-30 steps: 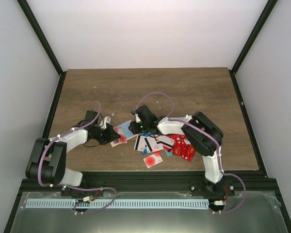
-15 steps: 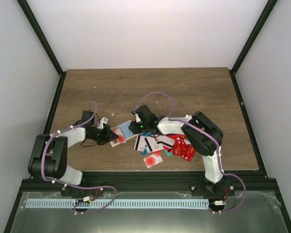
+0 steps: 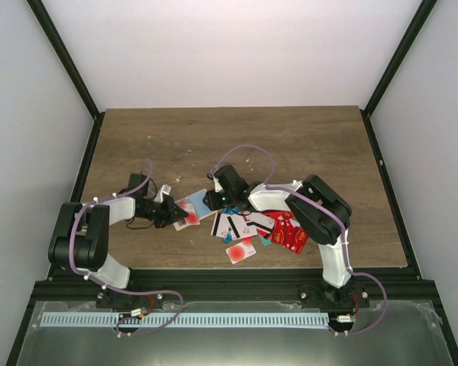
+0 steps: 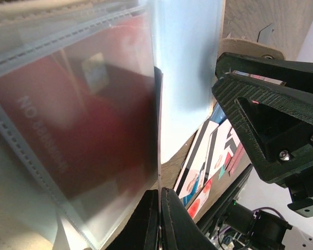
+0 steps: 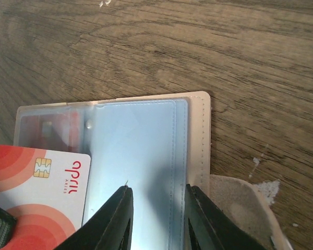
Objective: Put the credit cards into the card holder
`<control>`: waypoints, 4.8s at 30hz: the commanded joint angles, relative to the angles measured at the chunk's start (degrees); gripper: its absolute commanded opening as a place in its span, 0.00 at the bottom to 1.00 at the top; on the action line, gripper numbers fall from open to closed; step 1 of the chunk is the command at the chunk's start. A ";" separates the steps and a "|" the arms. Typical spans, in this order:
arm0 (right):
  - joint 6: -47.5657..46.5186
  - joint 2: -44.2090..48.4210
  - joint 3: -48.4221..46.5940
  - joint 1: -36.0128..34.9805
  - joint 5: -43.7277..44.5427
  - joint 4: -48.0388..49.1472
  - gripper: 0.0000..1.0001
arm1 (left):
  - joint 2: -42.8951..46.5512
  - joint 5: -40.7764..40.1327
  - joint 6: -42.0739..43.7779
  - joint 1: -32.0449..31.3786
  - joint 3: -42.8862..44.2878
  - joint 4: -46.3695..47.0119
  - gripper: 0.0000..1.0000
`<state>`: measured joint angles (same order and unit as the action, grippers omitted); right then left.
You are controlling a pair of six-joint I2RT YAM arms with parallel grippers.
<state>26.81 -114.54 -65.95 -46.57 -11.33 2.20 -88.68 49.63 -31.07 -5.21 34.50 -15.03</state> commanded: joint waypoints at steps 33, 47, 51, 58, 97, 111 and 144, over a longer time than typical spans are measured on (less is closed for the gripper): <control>-0.57 -2.65 1.51 0.52 -3.90 -0.84 0.29 | -7.28 -0.26 -0.65 0.81 5.31 4.01 0.04; -0.54 -2.27 1.79 0.51 -5.38 -0.50 0.29 | -10.72 -2.03 -2.46 -1.76 8.03 5.88 0.04; -0.52 -2.05 1.88 0.51 -5.82 -0.26 0.28 | -12.08 -2.45 -2.80 -2.53 8.34 6.58 0.04; -0.45 -0.86 2.22 0.53 -8.03 1.05 0.29 | -14.13 -2.95 -3.79 -4.00 8.38 8.43 0.04; -0.07 18.30 7.20 0.52 -2.80 -5.97 0.32 | 0.33 -10.38 0.24 -5.83 11.23 -7.38 0.63; 2.33 11.31 1.44 0.51 -11.32 -3.27 0.35 | 4.22 -23.55 4.78 -7.00 11.85 -11.73 0.12; 1.42 0.34 -5.76 3.07 -16.25 -5.40 0.39 | -5.48 -30.32 4.97 -12.26 13.34 -9.28 0.04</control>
<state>28.95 -112.79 -69.41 -43.99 -27.44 -1.50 -92.99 20.91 -25.93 -17.06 47.24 -25.12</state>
